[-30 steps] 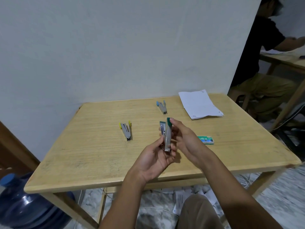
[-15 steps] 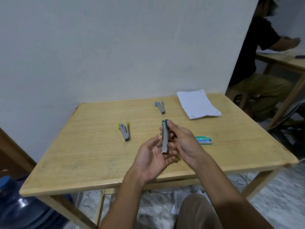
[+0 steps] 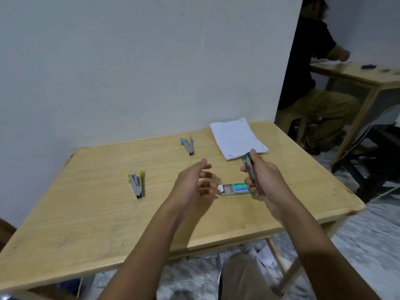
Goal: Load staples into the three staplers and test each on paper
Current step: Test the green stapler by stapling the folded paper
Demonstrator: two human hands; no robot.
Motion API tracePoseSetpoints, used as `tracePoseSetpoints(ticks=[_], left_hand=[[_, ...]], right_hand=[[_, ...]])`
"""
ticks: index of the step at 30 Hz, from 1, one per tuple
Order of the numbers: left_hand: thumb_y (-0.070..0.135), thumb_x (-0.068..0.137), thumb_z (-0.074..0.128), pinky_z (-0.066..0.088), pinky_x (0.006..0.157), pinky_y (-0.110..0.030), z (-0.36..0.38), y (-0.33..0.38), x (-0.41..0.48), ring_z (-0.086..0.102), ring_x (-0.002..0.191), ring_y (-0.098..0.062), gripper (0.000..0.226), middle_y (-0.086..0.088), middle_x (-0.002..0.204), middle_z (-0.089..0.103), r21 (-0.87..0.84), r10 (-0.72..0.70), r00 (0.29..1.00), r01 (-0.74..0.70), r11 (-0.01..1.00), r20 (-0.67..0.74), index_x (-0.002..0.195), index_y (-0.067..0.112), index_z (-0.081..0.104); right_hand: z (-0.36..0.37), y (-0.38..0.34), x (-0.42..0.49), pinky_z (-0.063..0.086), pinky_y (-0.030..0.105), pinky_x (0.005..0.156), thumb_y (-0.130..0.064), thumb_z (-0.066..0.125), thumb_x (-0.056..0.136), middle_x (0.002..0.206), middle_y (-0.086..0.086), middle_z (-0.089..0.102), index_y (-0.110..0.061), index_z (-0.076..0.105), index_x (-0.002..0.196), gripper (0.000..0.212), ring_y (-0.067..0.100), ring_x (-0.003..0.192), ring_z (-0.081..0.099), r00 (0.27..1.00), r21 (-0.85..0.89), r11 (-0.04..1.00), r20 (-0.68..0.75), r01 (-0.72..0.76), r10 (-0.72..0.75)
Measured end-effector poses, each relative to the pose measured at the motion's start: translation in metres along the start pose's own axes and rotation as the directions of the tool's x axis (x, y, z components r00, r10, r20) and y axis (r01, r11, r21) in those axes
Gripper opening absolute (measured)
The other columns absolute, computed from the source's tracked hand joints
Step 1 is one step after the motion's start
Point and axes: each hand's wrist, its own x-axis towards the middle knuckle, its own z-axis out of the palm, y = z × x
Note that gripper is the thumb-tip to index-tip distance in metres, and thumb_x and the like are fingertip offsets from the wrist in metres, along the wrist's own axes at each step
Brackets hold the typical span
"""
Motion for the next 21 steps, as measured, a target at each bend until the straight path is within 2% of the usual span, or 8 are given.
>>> tracePoseSetpoints(ticks=[3,6,9,11,13,15,18,21], left_hand=[[0.038,0.096,0.055,0.050,0.064,-0.033,0.027,0.014,0.048,0.059,0.070,-0.021,0.028,-0.007,0.093,0.064,0.285,0.095,0.989,-0.059,0.957,-0.114,0.104,0.012,0.062],[0.042,0.094,0.055,0.050,0.073,-0.033,0.052,0.016,0.108,0.065,0.086,-0.025,0.037,-0.007,0.102,0.065,0.496,0.168,0.973,-0.069,0.866,-0.157,0.118,0.013,0.056],[0.042,0.092,0.056,0.047,0.081,-0.034,0.067,0.015,0.158,0.060,0.111,-0.033,0.060,-0.016,0.133,0.054,0.678,0.165,0.966,0.016,0.735,-0.201,0.137,0.005,0.042],[0.041,0.090,0.059,0.046,0.075,-0.034,0.072,0.014,0.184,0.058,0.112,-0.034,0.064,-0.018,0.138,0.047,0.755,0.160,0.952,0.099,0.649,-0.262,0.135,0.000,0.042],[0.035,0.086,0.064,0.044,0.061,-0.030,0.077,0.014,0.205,0.060,0.105,-0.032,0.056,-0.017,0.131,0.053,0.771,0.177,0.939,0.124,0.625,-0.294,0.126,0.000,0.047],[0.022,0.084,0.066,0.037,0.051,-0.027,0.080,0.013,0.217,0.062,0.097,-0.030,0.040,-0.015,0.117,0.059,0.755,0.187,0.932,0.123,0.644,-0.311,0.115,0.001,0.052],[0.010,0.082,0.063,0.039,0.058,-0.027,0.081,0.010,0.227,0.058,0.080,-0.027,0.012,-0.012,0.089,0.060,0.695,0.157,0.921,0.149,0.703,-0.357,0.085,0.007,0.051],[0.003,0.083,0.057,0.042,0.065,-0.031,0.081,0.013,0.225,0.056,0.078,-0.027,0.004,-0.008,0.084,0.059,0.611,0.161,0.931,0.078,0.788,-0.327,0.082,0.006,0.056]], right_hand=[[-0.021,-0.006,0.025,0.032,0.023,0.042,-0.053,0.052,0.095,0.072,-0.002,0.057,-0.012,0.063,0.089,0.043,0.011,0.048,0.043,0.998,-0.041,0.998,-0.047,-0.046,0.044],[-0.040,-0.011,0.051,0.030,0.026,0.046,-0.056,0.056,0.091,0.079,0.002,0.057,-0.015,0.064,0.086,0.042,0.013,0.051,0.042,0.997,-0.063,0.997,-0.063,-0.052,0.048],[-0.049,-0.015,0.072,0.032,0.028,0.048,-0.057,0.056,0.091,0.080,0.002,0.057,-0.015,0.065,0.089,0.043,0.014,0.055,0.043,0.996,-0.090,0.994,-0.070,-0.061,0.054],[-0.053,-0.016,0.084,0.032,0.029,0.050,-0.059,0.057,0.089,0.080,0.003,0.057,-0.016,0.065,0.088,0.044,0.017,0.058,0.043,0.996,-0.097,0.993,-0.063,-0.073,0.067],[-0.056,-0.017,0.097,0.031,0.030,0.050,-0.060,0.058,0.088,0.080,0.004,0.057,-0.017,0.065,0.085,0.044,0.018,0.058,0.042,0.995,-0.096,0.991,-0.053,-0.088,0.083],[-0.058,-0.017,0.106,0.031,0.029,0.050,-0.059,0.058,0.089,0.081,0.005,0.058,-0.017,0.065,0.084,0.043,0.017,0.057,0.042,0.995,-0.090,0.992,-0.050,-0.092,0.088],[-0.057,-0.018,0.114,0.033,0.027,0.048,-0.056,0.057,0.091,0.085,0.002,0.062,-0.017,0.064,0.089,0.040,0.015,0.057,0.045,0.995,-0.082,0.993,-0.045,-0.090,0.086],[-0.057,-0.023,0.115,0.034,0.024,0.046,-0.057,0.056,0.091,0.081,-0.003,0.060,-0.018,0.065,0.094,0.041,0.012,0.053,0.044,0.996,-0.097,0.992,-0.031,-0.081,0.078]])
